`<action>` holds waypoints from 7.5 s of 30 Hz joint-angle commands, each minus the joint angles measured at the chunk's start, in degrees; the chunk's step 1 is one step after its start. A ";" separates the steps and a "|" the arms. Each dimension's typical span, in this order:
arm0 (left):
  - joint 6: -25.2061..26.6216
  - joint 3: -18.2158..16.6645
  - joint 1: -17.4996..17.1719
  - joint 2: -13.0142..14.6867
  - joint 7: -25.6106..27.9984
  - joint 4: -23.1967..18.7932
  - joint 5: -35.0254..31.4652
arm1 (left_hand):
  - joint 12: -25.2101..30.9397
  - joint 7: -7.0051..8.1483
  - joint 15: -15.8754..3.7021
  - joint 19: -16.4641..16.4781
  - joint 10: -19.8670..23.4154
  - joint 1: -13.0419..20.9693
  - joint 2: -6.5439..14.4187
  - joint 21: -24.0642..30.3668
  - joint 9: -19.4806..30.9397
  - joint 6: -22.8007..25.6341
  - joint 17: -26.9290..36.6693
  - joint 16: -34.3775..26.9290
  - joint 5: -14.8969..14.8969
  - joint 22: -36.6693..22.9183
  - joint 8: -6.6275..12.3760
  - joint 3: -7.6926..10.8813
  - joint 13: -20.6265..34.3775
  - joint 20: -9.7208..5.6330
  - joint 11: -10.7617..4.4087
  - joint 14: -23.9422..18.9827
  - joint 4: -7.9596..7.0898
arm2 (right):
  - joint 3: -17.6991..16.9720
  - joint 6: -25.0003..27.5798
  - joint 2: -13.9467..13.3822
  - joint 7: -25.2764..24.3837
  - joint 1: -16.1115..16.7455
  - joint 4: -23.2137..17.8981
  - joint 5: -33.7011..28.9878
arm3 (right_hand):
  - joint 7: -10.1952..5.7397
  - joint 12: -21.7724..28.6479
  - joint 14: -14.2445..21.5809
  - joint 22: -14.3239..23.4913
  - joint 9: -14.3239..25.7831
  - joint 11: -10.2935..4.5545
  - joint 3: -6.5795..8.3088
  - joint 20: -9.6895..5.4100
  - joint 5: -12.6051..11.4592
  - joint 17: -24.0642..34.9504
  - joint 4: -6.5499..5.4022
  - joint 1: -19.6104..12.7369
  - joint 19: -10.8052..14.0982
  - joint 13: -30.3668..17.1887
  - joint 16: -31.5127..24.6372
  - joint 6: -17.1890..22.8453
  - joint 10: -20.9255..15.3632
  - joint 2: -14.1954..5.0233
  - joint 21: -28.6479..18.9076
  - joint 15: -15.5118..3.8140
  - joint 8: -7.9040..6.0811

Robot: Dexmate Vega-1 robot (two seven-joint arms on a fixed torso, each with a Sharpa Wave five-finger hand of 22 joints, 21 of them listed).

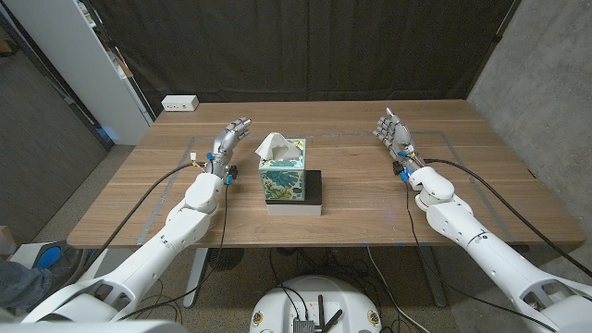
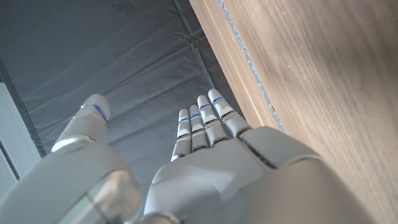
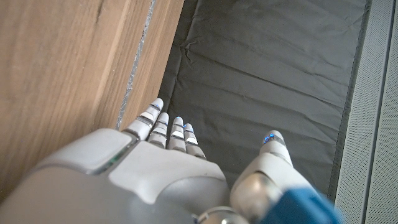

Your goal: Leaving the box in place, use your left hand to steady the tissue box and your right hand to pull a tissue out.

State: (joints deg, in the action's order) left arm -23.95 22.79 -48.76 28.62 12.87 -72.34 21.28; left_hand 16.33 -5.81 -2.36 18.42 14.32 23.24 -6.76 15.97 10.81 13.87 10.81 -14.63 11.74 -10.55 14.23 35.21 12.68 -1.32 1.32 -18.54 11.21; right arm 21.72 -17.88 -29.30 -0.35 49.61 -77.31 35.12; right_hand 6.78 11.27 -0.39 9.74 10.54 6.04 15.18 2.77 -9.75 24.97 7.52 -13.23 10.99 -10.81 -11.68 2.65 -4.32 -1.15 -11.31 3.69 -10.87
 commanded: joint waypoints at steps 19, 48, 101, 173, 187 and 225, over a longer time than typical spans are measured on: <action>5.07 2.92 -0.39 0.55 21.40 -3.36 -22.37 | 0.97 -0.80 -0.10 2.76 3.61 3.69 -0.11 0.75 0.09 4.06 0.24 -0.71 0.19 -0.53 1.11 -0.15 0.51 0.69 0.45 -3.32 -1.01 | -1.86 -3.22 0.01 5.31 0.42 2.31 3.94 | 1.93 0.34 0.66 0.28 0.10 0.31 0.56 -0.04 -0.35 -0.18 0.41 -0.05 0.85 -0.24 -0.53 0.69 -0.63 -0.62 -0.23 0.54 -0.56; 10.96 3.73 -2.89 6.32 19.21 -9.43 -25.57 | 0.01 0.00 0.01 2.02 2.89 5.08 1.43 0.13 0.22 4.17 0.46 0.20 0.32 -0.55 0.47 -0.83 0.72 0.84 -0.16 -2.18 -1.60 | -1.24 -4.39 -1.20 2.35 1.12 1.33 -0.26 | 1.47 0.44 1.31 0.29 0.11 0.03 0.65 -0.31 -0.32 -0.67 0.58 -0.14 1.50 -0.26 -0.73 1.30 -1.47 -0.88 -0.28 0.28 -0.60; 7.27 -6.53 -24.43 12.59 22.14 -26.14 -26.11 | -0.42 0.05 0.28 1.78 3.24 4.21 0.87 -0.36 0.23 4.60 0.47 0.82 0.27 -0.53 -0.37 -2.84 0.94 0.96 0.03 -2.02 -1.89 | -1.44 -6.46 0.04 2.54 2.00 1.72 0.48 | 1.49 0.34 1.73 0.30 0.11 0.14 0.69 -0.17 -0.28 -1.29 0.74 -0.20 1.98 -0.27 -0.79 1.40 -2.01 -1.05 -0.22 0.42 -0.46; -11.34 -11.39 -29.59 16.90 2.76 -22.96 -23.76 | -4.79 -2.02 3.77 3.94 -6.29 -0.24 -4.30 -3.03 0.56 -7.03 0.12 3.92 -1.94 0.63 -3.07 -14.14 1.84 4.72 4.17 5.55 -1.02 | -1.33 -4.26 -0.75 -7.70 9.19 -9.34 -4.34 | 1.44 0.23 1.91 0.31 0.11 0.14 0.76 0.22 -0.28 -1.93 0.79 -0.24 2.01 -0.26 -0.80 1.57 -2.33 -1.33 -0.07 0.59 -0.42; -9.04 -11.44 -29.04 19.62 -1.29 -24.57 -23.44 | -5.62 -2.60 5.88 -3.10 -13.00 -0.82 -3.87 -6.02 0.47 -14.03 -0.05 4.62 -1.76 0.68 -3.69 -17.11 1.63 5.34 5.84 12.45 -1.38 | -1.70 -4.82 -0.78 -9.61 11.26 -11.94 -5.58 | 1.32 0.20 1.87 0.31 0.11 0.13 0.76 0.32 -0.29 -2.05 0.86 -0.30 1.96 -0.27 -0.77 1.55 -2.33 -1.25 -0.03 0.63 -0.40; -8.39 -4.27 -16.74 19.38 -10.46 -20.68 -21.35 | -3.81 -1.88 4.72 -2.50 -10.07 1.26 -3.09 -5.06 0.34 -10.63 -0.13 3.23 -1.30 0.62 -1.76 -17.55 1.37 3.49 4.44 9.66 -1.07 | -4.61 -6.82 -1.36 -13.38 17.42 -17.07 -7.10 | 1.00 0.19 1.83 0.32 0.11 0.22 0.67 0.63 -0.29 -2.35 0.95 -0.31 1.75 -0.28 -0.75 1.48 -2.45 -1.00 0.05 0.80 -0.33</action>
State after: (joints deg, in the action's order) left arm -34.17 15.77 -69.72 48.51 4.18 -94.13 0.56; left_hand 11.93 -6.86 2.34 15.55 3.88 23.70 -9.73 10.64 11.05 2.58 10.67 -11.04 10.15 -9.85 12.09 17.64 14.11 1.95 5.82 -8.30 9.80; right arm 17.89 -24.12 -30.49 -12.83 65.46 -93.02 28.47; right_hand 6.87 11.27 1.26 9.72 10.51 6.24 15.81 3.09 -9.75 22.58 8.14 -12.92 12.71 -10.80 -12.13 4.00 -6.36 -2.05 -11.31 4.09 -11.30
